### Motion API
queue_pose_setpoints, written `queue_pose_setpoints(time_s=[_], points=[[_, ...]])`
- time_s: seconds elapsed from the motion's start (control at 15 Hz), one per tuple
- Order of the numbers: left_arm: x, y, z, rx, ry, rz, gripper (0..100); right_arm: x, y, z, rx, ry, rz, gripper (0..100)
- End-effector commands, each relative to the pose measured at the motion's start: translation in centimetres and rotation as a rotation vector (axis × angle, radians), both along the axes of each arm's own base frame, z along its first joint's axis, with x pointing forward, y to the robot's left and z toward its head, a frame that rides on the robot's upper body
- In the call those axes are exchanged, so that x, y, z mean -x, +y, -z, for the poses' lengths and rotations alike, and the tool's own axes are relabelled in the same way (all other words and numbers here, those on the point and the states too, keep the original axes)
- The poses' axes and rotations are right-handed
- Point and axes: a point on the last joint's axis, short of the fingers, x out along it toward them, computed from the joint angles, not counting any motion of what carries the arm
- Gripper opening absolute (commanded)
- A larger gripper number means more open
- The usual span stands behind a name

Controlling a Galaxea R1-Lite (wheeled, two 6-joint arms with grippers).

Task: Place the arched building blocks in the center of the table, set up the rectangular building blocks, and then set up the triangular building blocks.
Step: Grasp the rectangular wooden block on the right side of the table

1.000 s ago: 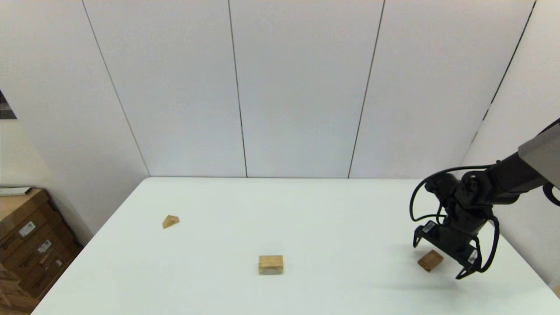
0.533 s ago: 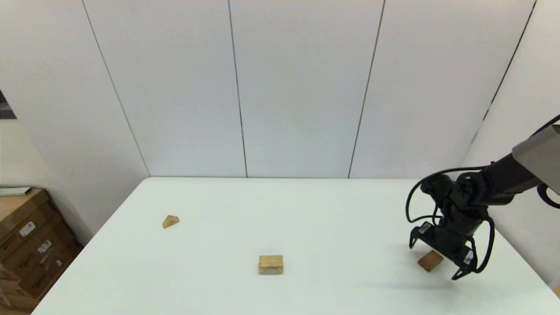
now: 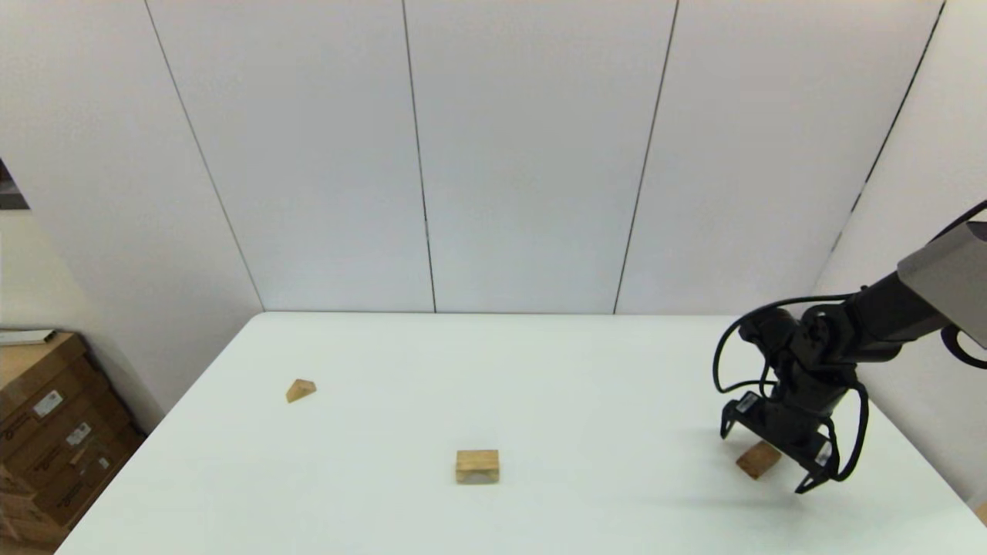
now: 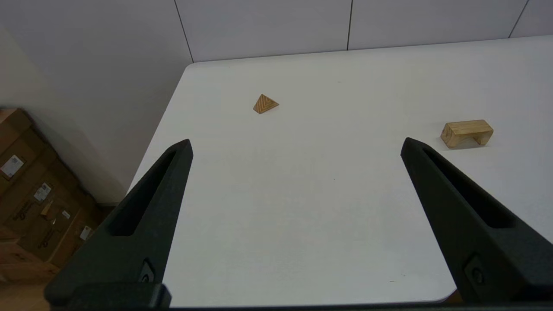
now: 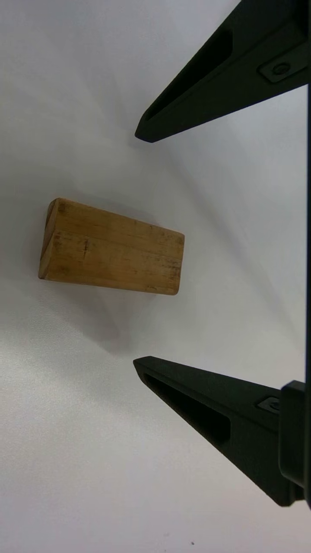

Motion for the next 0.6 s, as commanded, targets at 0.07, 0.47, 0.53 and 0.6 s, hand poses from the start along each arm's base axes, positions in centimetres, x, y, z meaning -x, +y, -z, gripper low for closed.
queue_pose_setpoints(time_s=[0.07, 0.47, 0.53, 0.6], points=[[-0.01, 0.00, 0.00, 0.000, 0.002, 0.000, 100, -0.22, -0.42, 0.34, 0.005, 0.008, 0.016, 100], [-0.01, -0.01, 0.00, 0.000, 0.002, -0.002, 100, -0.37, -0.49, 0.33, 0.006, 0.004, 0.021, 100], [-0.01, 0.00, -0.02, 0.000, 0.000, 0.000, 100, -0.37, -0.49, 0.33, 0.006, 0.004, 0.021, 0], [-0.01, 0.00, 0.00, 0.000, 0.002, -0.002, 100, -0.37, -0.49, 0.39, 0.007, 0.006, 0.021, 0]])
